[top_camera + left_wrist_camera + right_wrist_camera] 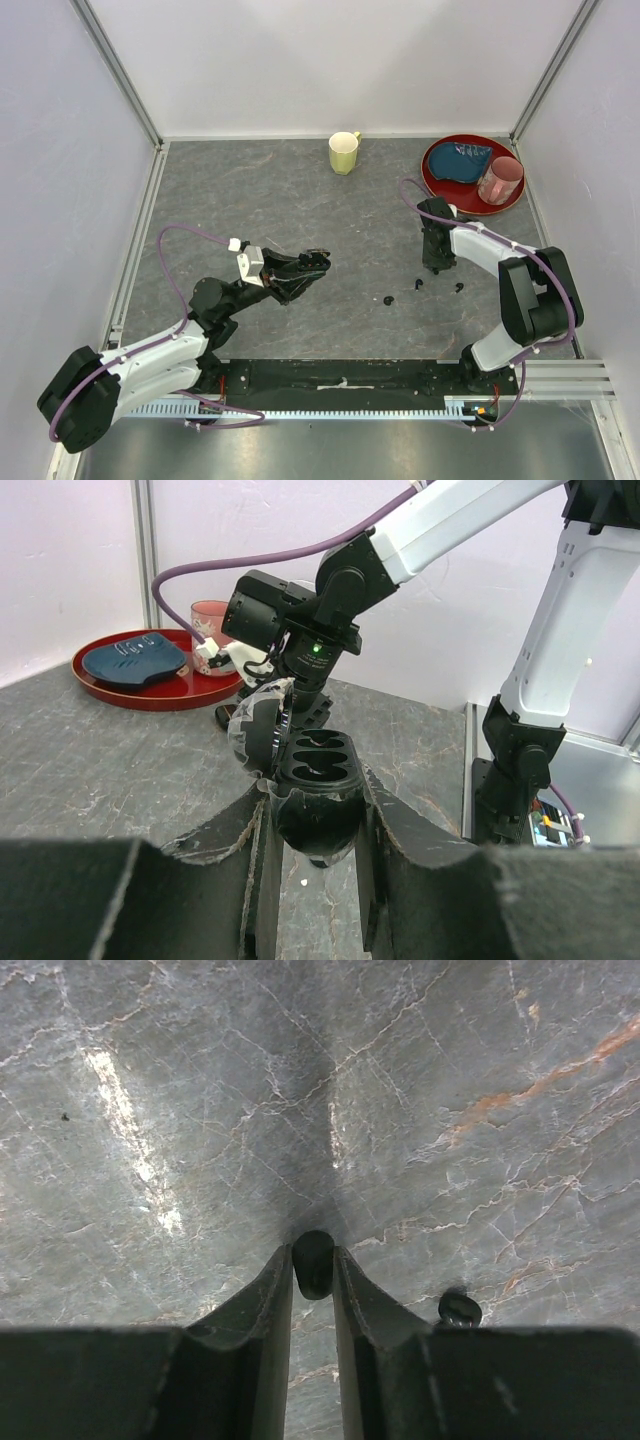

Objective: Insert the wireless bluetooth earbuds into the charging case
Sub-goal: Pick up the earbud from the center of the board.

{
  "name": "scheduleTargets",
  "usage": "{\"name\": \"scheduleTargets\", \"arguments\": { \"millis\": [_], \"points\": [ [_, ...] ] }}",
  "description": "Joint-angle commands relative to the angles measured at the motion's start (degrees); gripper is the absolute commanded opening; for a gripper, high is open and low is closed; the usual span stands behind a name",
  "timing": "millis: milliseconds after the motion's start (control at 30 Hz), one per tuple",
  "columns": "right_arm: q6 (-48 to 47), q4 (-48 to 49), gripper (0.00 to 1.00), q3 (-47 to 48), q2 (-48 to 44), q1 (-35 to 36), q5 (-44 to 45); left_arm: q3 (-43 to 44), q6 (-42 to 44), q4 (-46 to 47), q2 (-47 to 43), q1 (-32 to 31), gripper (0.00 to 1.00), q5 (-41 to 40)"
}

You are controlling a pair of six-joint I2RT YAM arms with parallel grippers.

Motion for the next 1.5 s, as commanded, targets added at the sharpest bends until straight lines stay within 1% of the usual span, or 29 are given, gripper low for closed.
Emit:
{"name": "scheduleTargets", "arguments": {
  "millis": [0, 100, 133, 167, 200, 300, 400, 533, 667, 833, 967, 1100, 1300, 1467],
  "points": [
    [0.98, -0.51, 0.22, 1.55, 0.38, 0.14, 0.77, -0.37, 0.52, 2.14, -0.82, -0.23, 0.02, -1.55],
    [0.9, -0.6, 0.11, 1.55, 0.03, 0.14, 0.86, -0.37, 0.6, 2.14, -0.82, -0.23, 0.02, -1.46],
    [0.81, -0.68, 0.11, 1.64, -0.06, 0.22, 0.77, -0.46, 0.52, 2.14, -0.91, -0.15, 0.02, -1.54],
    [0.81, -0.77, 0.11, 1.73, -0.23, 0.14, 0.77, -0.46, 0.52, 2.14, -0.91, -0.14, 0.02, -1.55],
    [0.81, -0.86, 0.15, 1.82, -0.41, 0.14, 0.69, -0.46, 0.52, 2.05, -0.91, -0.23, 0.02, -1.46],
    [0.46, -1.48, 0.21, 2.17, -1.11, 0.14, 0.69, -0.46, 0.52, 1.96, -1.08, -0.23, 0.02, -1.54],
    [0.11, -2.0, 0.25, 2.69, -1.03, 0.14, 0.33, -0.55, 0.52, 1.96, -1.08, -0.23, 0.02, -1.72],
    [0.02, -2.44, 0.26, 2.78, -1.02, 0.14, 0.42, -0.55, 0.43, 1.88, -1.43, -0.23, 0.02, -1.63],
    [-0.07, -2.79, 0.25, 2.78, -1.46, 0.14, 0.42, -0.55, 0.52, 1.79, -1.43, -0.23, 0.02, -1.72],
    [-0.34, -3.32, 0.27, 2.78, -1.82, 0.14, 0.6, -0.46, 0.34, 1.79, -1.26, -0.15, 0.02, -1.46],
    [-0.34, -3.5, 0.35, 2.96, -1.47, 0.14, 0.33, -0.46, 0.17, 1.87, -1.26, -0.23, 0.02, -1.19],
    [-0.51, -3.67, 0.36, 3.14, -1.38, 0.13, 0.33, -0.46, 0.17, 1.87, -1.52, -0.23, 0.02, -1.19],
    [-1.21, -4.82, 0.3, 3.49, -1.9, 0.14, 1.13, -0.63, 0.17, 1.7, -1.52, -0.23, 0.02, -1.54],
    [-1.48, -4.99, 0.3, 3.58, -1.73, 0.05, -0.11, -0.55, 0.17, 1.79, -1.17, -0.23, 0.02, -1.37]
  ]
}}
